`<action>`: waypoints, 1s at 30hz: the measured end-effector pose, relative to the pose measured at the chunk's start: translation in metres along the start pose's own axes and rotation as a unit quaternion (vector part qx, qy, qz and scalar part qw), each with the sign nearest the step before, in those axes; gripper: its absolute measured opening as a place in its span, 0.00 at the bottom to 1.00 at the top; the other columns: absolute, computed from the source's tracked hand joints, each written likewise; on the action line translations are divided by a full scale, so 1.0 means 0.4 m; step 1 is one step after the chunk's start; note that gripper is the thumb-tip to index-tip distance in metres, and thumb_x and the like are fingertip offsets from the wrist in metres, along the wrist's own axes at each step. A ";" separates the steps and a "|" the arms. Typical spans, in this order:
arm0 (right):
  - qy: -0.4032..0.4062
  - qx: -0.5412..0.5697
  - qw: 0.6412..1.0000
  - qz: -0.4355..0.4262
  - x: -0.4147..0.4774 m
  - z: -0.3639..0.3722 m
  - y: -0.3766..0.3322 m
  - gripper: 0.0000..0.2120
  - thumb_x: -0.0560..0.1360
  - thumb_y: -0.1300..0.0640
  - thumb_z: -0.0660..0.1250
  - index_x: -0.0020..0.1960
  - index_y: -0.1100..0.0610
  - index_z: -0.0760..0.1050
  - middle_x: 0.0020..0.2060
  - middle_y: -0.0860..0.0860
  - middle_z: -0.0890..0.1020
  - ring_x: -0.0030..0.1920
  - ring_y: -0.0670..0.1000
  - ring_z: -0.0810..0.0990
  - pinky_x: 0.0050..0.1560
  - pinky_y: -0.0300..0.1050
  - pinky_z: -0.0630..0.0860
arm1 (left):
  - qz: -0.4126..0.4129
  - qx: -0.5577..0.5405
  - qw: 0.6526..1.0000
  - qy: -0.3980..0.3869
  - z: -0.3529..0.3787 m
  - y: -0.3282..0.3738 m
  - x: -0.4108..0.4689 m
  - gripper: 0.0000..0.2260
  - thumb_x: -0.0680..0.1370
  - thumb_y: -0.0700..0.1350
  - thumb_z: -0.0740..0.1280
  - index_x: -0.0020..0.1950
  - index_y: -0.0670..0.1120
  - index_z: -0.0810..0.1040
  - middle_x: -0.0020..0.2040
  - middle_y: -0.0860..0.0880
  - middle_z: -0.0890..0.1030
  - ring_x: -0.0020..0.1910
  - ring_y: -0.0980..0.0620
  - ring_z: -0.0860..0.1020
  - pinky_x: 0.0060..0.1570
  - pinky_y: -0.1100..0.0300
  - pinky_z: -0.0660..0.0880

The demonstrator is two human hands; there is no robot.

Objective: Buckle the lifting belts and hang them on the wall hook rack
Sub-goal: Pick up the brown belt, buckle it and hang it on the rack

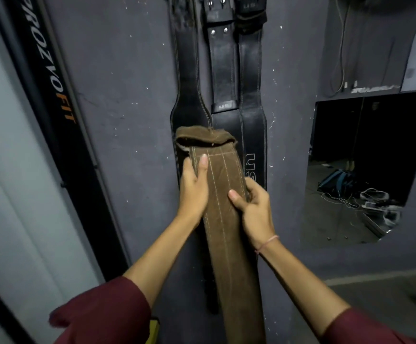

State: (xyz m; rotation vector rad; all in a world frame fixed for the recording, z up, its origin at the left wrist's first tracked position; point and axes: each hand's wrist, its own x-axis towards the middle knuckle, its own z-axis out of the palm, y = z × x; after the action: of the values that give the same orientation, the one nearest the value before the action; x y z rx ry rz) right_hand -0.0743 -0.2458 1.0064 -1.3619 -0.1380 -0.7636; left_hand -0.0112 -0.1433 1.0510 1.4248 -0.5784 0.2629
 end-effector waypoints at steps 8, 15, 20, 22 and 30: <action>0.020 -0.058 0.998 -0.024 0.087 0.055 -0.076 0.06 0.77 0.63 0.68 0.53 0.62 0.79 0.46 0.54 0.85 0.47 0.51 0.84 0.51 0.49 0.81 | 0.020 -0.058 0.997 0.045 -0.001 -0.044 -0.089 0.08 0.84 0.45 0.60 0.59 0.46 0.77 0.51 0.50 0.84 0.50 0.56 0.83 0.48 0.62 0.79; 0.003 -0.058 0.995 0.082 -0.164 -0.023 0.124 0.11 0.74 0.63 0.72 0.55 0.57 0.80 0.50 0.51 0.86 0.53 0.52 0.85 0.54 0.46 0.82 | 0.047 -0.049 0.993 0.094 0.009 -0.031 -0.010 0.12 0.84 0.49 0.60 0.52 0.41 0.77 0.45 0.42 0.82 0.47 0.43 0.81 0.56 0.40 0.77; 0.021 -0.042 0.996 0.074 -0.116 0.005 0.113 0.08 0.75 0.66 0.70 0.54 0.61 0.80 0.48 0.55 0.86 0.52 0.56 0.85 0.49 0.45 0.82 | 0.044 -0.039 0.996 0.068 -0.010 -0.036 0.027 0.12 0.84 0.49 0.60 0.50 0.42 0.76 0.42 0.48 0.80 0.43 0.51 0.79 0.50 0.49 0.78; 0.027 -0.030 0.999 0.033 -0.031 0.041 0.049 0.08 0.75 0.66 0.69 0.54 0.62 0.79 0.47 0.54 0.86 0.50 0.52 0.85 0.51 0.47 0.82 | 0.037 -0.019 0.997 0.070 -0.015 -0.034 0.040 0.14 0.84 0.50 0.59 0.49 0.40 0.76 0.39 0.49 0.79 0.39 0.55 0.78 0.43 0.56 0.77; 0.079 0.004 0.997 -0.004 0.110 0.089 -0.036 0.05 0.77 0.64 0.68 0.51 0.62 0.81 0.46 0.58 0.86 0.47 0.55 0.85 0.49 0.50 0.82 | 0.010 -0.044 0.999 -0.016 -0.034 -0.070 -0.049 0.11 0.82 0.47 0.64 0.63 0.47 0.76 0.54 0.52 0.83 0.53 0.60 0.82 0.51 0.66 0.77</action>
State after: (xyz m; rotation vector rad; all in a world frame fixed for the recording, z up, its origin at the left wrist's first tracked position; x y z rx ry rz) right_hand -0.0372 -0.2314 1.0492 -1.2888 -0.0227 -0.8738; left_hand -0.0106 -0.1310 1.0163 1.3400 -0.6234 0.2292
